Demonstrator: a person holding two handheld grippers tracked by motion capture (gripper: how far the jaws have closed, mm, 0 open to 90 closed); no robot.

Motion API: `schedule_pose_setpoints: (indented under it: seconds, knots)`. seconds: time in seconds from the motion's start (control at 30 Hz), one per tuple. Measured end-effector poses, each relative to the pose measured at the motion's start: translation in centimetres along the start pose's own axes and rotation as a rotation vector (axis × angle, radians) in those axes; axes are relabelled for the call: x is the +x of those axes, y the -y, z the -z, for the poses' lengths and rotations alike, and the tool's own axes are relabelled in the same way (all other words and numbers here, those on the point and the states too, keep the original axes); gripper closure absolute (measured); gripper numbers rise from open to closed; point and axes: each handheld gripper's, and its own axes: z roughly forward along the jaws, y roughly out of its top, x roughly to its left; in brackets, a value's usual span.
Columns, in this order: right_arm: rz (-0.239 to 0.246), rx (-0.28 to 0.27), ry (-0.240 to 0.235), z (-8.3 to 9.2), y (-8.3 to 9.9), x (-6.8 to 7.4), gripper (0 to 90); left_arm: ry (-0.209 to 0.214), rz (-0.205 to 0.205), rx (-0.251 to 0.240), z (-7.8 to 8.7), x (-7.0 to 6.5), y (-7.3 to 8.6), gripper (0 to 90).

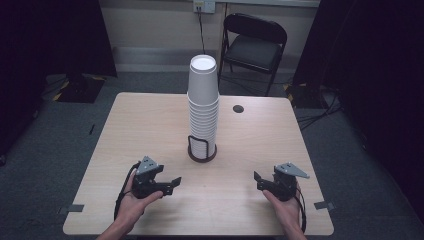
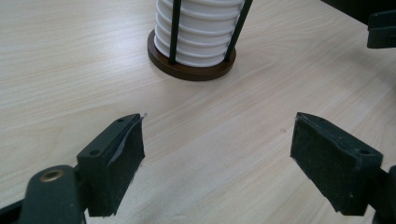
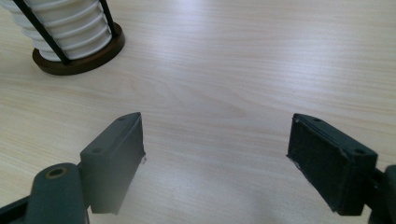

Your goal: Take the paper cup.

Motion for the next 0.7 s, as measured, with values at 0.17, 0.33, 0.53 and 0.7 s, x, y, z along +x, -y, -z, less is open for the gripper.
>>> schedule_pose_setpoints:
  seconds: [0.17, 0.33, 0.53, 0.7]
  knots:
    - [0.006, -0.010, -0.018, 0.4, -0.2, 0.4, 22.8, 0.002, 0.008, 0.005, -0.3, 0.1, -0.1, 17.3]
    - [-0.056, 0.022, -0.078, 0.9, -0.6, 0.6, 23.6, 0.014, -0.001, 0.014, -0.5, 0.0, 0.0, 17.9]
    - [-0.007, 0.039, -0.134, 0.9, -1.0, 1.7, 23.6, 0.013, -0.014, 0.017, -0.5, -0.2, 0.0, 18.4]
    - [0.027, 0.009, -0.188, 1.4, -2.1, 2.8, 22.4, 0.020, -0.019, 0.007, -0.3, -0.4, 0.1, 19.4]
